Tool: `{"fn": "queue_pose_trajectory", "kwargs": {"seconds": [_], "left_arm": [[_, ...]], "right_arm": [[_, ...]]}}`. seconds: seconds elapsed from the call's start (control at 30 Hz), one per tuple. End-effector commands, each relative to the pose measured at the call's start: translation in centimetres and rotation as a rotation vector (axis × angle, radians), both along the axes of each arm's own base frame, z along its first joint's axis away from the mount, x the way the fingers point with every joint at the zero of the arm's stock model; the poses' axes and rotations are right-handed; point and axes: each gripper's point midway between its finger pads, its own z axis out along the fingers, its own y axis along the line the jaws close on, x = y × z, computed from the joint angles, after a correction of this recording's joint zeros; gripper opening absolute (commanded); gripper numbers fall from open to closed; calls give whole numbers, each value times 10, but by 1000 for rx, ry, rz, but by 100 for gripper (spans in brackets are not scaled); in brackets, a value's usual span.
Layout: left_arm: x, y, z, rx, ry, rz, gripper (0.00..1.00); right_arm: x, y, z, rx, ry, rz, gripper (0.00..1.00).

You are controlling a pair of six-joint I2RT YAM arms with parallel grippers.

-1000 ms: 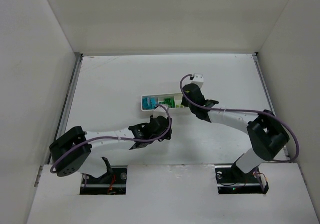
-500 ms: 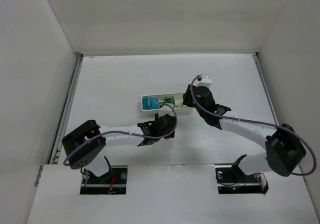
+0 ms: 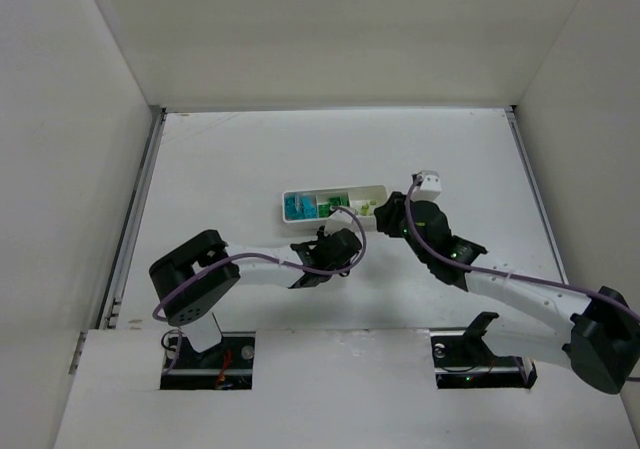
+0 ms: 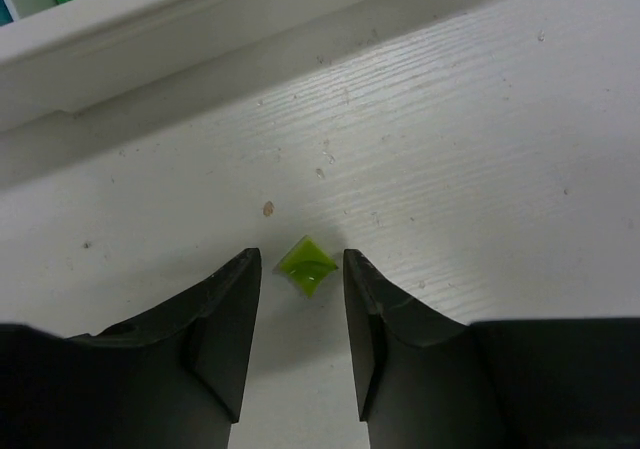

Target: Sort the legos into containers by color

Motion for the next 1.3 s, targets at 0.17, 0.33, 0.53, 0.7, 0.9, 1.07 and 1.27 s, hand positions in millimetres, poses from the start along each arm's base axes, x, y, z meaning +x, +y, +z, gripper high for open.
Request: {"fn": "queue_pose_trajectory", "kwargs": {"seconds": [0.17,0.33,0.53,0.7,0.9,1.07,1.27], "left_arm": [[6,-8,7,10,-31,-3,23],[6,-6,25,-3,-44,-2,18],[15,-17,79,-112,-99,0,18],[35,-33,128,-175,-175,-8,18],[84,-63,142,-170,-219,7,19],[116,-81,127,-149,-203,12,24],[127,-84,137,-157,-227,23,39]], "right_arm": [[-4,4,5,46,-25,10,48],[-5,0,8,53,-38,7,48],[-10,-15,7,58,-46,-16,48],[-13,-35,-1,91,-39,-72,48],[-13,-50,-8,142,-22,-118,49],[-13,-61,-10,172,-33,-158,50],[-15,-67,-9,203,-47,-176,51]]}}
